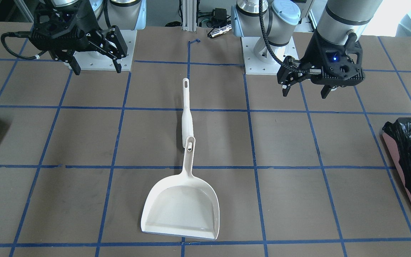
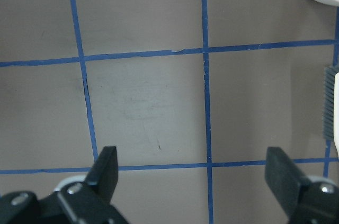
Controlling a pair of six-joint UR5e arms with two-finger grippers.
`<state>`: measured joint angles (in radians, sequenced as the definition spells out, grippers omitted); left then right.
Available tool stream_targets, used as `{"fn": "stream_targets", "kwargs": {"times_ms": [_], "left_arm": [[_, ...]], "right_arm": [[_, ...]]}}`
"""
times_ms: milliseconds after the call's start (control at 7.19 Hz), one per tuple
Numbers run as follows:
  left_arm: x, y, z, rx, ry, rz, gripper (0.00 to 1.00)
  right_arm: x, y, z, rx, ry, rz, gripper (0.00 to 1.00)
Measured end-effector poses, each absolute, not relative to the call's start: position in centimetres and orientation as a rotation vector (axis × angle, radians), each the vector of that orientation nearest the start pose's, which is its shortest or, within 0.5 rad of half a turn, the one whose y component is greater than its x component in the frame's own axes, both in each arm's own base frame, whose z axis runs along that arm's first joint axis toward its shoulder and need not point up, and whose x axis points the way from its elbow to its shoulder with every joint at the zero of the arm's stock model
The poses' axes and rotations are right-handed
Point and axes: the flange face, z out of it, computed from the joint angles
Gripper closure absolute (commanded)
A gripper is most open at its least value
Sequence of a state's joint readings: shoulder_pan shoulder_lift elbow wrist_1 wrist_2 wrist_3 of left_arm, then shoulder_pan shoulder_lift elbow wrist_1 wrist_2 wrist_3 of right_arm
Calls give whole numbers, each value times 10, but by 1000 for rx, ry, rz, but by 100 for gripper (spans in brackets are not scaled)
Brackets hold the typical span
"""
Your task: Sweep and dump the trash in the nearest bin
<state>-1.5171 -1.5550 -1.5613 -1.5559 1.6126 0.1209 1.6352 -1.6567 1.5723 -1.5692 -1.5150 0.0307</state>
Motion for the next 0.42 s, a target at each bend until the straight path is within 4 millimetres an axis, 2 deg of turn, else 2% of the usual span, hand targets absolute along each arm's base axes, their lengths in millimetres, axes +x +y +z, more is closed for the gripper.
{"fn": "stream_targets", "kwargs": {"times_ms": [417], "left_arm": [[-101, -491, 503, 112, 3086, -52, 0]], "right_arm": [[168, -452, 528, -55, 3079, -123, 0]]}}
